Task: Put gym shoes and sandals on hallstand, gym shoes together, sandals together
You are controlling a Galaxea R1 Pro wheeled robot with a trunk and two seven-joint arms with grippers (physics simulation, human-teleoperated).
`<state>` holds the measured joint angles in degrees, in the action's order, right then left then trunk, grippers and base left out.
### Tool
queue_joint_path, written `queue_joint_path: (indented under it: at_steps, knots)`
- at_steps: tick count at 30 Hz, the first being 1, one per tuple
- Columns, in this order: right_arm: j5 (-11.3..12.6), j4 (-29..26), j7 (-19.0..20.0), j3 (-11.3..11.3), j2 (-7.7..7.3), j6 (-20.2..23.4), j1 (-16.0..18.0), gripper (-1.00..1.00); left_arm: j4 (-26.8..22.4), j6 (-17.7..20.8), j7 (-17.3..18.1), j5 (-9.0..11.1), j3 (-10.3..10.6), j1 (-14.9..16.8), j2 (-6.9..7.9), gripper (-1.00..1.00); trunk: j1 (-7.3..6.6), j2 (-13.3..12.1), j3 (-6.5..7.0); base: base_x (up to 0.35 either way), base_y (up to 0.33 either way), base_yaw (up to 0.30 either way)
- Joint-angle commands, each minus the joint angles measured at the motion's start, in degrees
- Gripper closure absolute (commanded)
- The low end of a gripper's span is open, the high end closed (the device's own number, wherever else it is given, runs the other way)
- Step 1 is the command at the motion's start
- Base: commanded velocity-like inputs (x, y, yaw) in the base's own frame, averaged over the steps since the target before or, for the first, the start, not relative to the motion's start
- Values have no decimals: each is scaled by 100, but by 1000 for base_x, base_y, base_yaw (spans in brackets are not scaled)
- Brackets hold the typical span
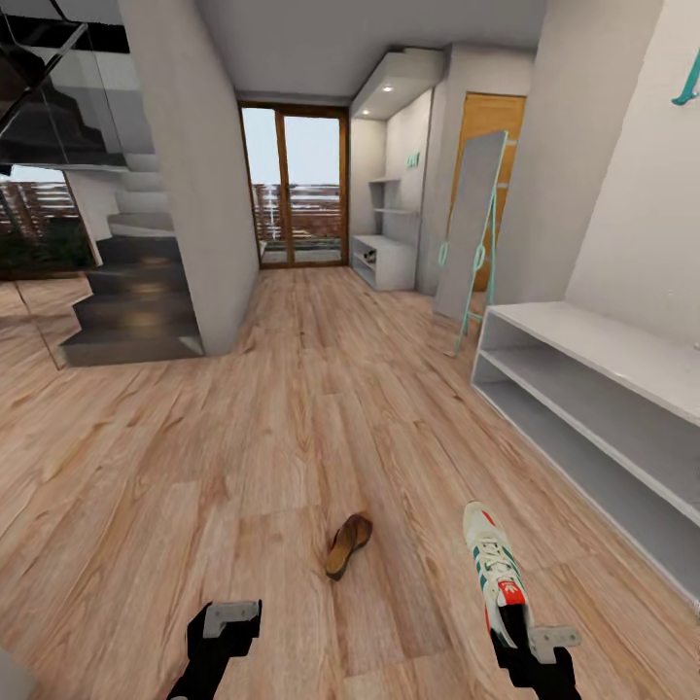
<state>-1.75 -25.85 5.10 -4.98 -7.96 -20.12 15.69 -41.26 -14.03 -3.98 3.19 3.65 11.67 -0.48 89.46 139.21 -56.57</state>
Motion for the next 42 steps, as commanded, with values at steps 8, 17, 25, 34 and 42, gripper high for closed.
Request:
queue_joint_path:
  at_steps: [8, 17, 25, 34, 42]
  knots:
    - [-18, 9, 52, -47, 8, -18, 4, 100, 4, -22, -42, 33, 30, 2, 4, -100, 1, 2, 33, 231, 236, -272]
    - [-18, 10, 64, -47, 8, -12, 4, 100, 4, -21, -42, 33, 30, 2, 9, -100, 1, 2, 77, 144, 250, -273]
    - [-11, 2, 69, -47, 18, -10, 4, 100, 4, -21, -42, 27, 36, 2, 5, -100, 1, 2, 98, 18, 45, -142]
    - [-11, -11, 74, -47, 19, -12, 4, 100, 4, 14, -90, 2, 48, 7, 2, -100, 1, 2, 100, 1, 3, -9]
    - [-35, -982, 100, -39, -11, 177, 9, 100, 786, 95, -44, -41, 87, 253, -15, -100, 1, 2, 100, 0, 0, 0]
